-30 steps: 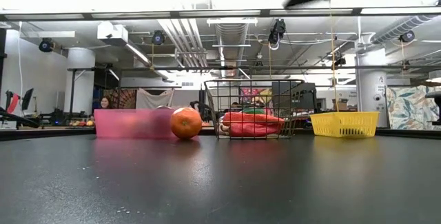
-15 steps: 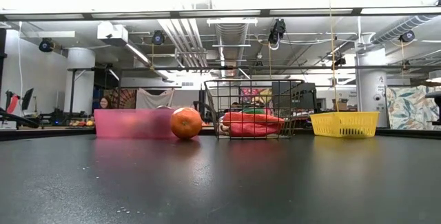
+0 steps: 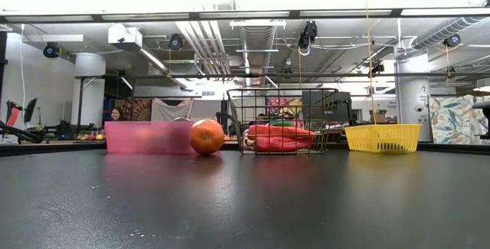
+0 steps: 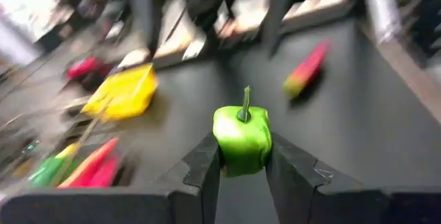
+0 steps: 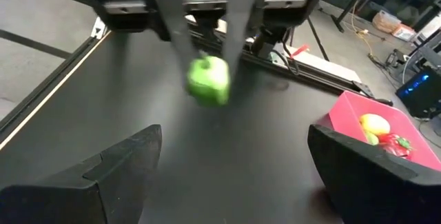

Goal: Sort produce into baskets
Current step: Put the small green chili pepper into the yellow bin

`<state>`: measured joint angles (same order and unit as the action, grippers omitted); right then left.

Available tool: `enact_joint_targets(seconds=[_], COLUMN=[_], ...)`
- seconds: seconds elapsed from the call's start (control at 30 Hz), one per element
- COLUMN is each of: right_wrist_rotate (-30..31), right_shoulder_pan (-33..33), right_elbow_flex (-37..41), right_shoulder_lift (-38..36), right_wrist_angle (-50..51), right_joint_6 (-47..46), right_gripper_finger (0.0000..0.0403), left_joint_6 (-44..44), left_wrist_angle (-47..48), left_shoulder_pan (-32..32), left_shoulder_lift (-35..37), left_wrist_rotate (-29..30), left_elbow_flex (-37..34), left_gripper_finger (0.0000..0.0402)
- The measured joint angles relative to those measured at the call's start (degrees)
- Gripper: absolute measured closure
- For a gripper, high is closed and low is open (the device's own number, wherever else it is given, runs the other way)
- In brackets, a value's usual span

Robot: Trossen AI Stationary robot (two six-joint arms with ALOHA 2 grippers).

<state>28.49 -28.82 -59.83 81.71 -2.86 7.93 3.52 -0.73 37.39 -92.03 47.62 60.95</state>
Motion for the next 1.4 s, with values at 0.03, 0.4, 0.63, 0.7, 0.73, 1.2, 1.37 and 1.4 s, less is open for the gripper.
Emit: enact_joint_targets(seconds=[0.03,0.4,0.63,0.7,0.73,1.2,1.37,1.4], right_wrist_rotate=[0.0,-1.2,0.2,0.8,1.5,11.2,12.4,12.5], right_shoulder_pan=[0.0,-1.2,-1.7,-1.7,-1.8,-2.3,-2.3,-2.3], right_elbow_flex=[0.0,0.1,0.0,-0.5,-0.6,-4.2,-6.7,-6.8], right_shoulder_lift=[0.0,1.7,3.1,3.9,4.0,9.4,12.3,12.6], right_wrist_angle=[0.0,-6.8,-14.3,-14.6,-14.5,-15.8,-15.9,-15.8], right_joint_6=[-0.2,9.8,21.4,22.5,23.0,41.3,44.8,45.2], right_gripper_finger=[0.0046,0.0046,0.0046,0.0046,0.0046,0.0046,0.0047,0.0049], left_joint_6=[-2.3,-3.3,11.9,13.6,13.9,17.0,17.0,17.0], left_wrist_angle=[-7.1,-46.3,-46.1,-46.2,-45.9,-45.8,-45.0,-44.8], left_shoulder_pan=[0.0,-4.0,-9.7,-10.5,-10.6,-10.8,-10.8,-10.8], left_shoulder_lift=[0.2,2.4,4.9,5.0,5.0,5.0,5.0,5.0], left_wrist_rotate=[-1.5,-8.1,-22.5,-23.4,-23.5,-28.4,-28.4,-28.4], left_elbow_flex=[-2.6,-17.2,-17.9,-18.0,-18.1,-19.5,-19.5,-19.5], left_gripper_finger=[0.0315,0.0315,0.0315,0.0315,0.0315,0.0315,0.0315,0.0315])
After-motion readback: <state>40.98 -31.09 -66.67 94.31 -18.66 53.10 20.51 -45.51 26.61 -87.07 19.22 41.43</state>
